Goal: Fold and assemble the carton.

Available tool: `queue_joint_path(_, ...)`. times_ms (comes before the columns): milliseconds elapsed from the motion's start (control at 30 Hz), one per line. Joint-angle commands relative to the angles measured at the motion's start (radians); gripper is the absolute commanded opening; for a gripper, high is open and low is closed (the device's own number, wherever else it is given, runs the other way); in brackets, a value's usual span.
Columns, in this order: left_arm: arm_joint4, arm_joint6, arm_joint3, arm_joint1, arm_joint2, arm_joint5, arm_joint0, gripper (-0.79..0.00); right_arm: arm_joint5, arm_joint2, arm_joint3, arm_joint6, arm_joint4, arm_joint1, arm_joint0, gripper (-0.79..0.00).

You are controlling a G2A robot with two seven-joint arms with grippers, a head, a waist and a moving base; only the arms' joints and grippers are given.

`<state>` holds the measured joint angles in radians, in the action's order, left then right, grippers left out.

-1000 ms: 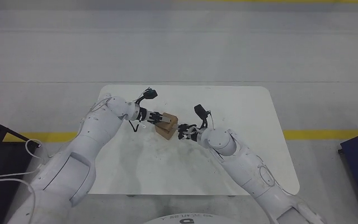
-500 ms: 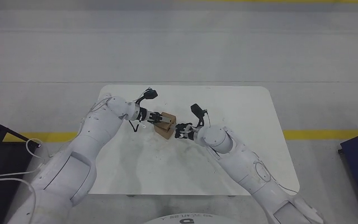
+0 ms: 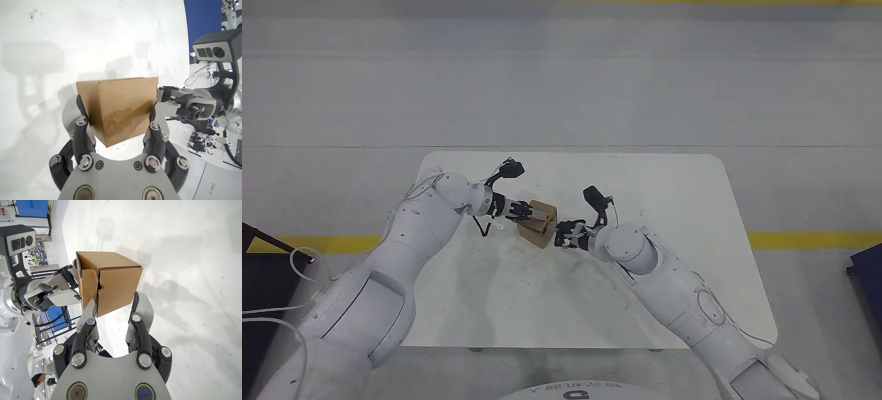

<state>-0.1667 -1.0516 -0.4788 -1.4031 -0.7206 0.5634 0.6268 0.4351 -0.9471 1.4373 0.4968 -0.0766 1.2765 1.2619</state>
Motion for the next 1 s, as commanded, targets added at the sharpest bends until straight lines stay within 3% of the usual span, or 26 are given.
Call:
queue_joint_path(0, -0.004, 0.000, 0.001, -0.001, 0.001, -0.003, -0.001, -0.163, -0.002, -0.009, 0.005, -0.001, -0.002, -0.003, 0.009, -0.360)
queue_joint_path(967, -0.021, 0.004, -0.004, -0.002, -0.002, -0.004, -0.001, -0.169, 0.044, 0.002, 0.007, -0.002, -0.010, 0.005, -0.007, -0.394)
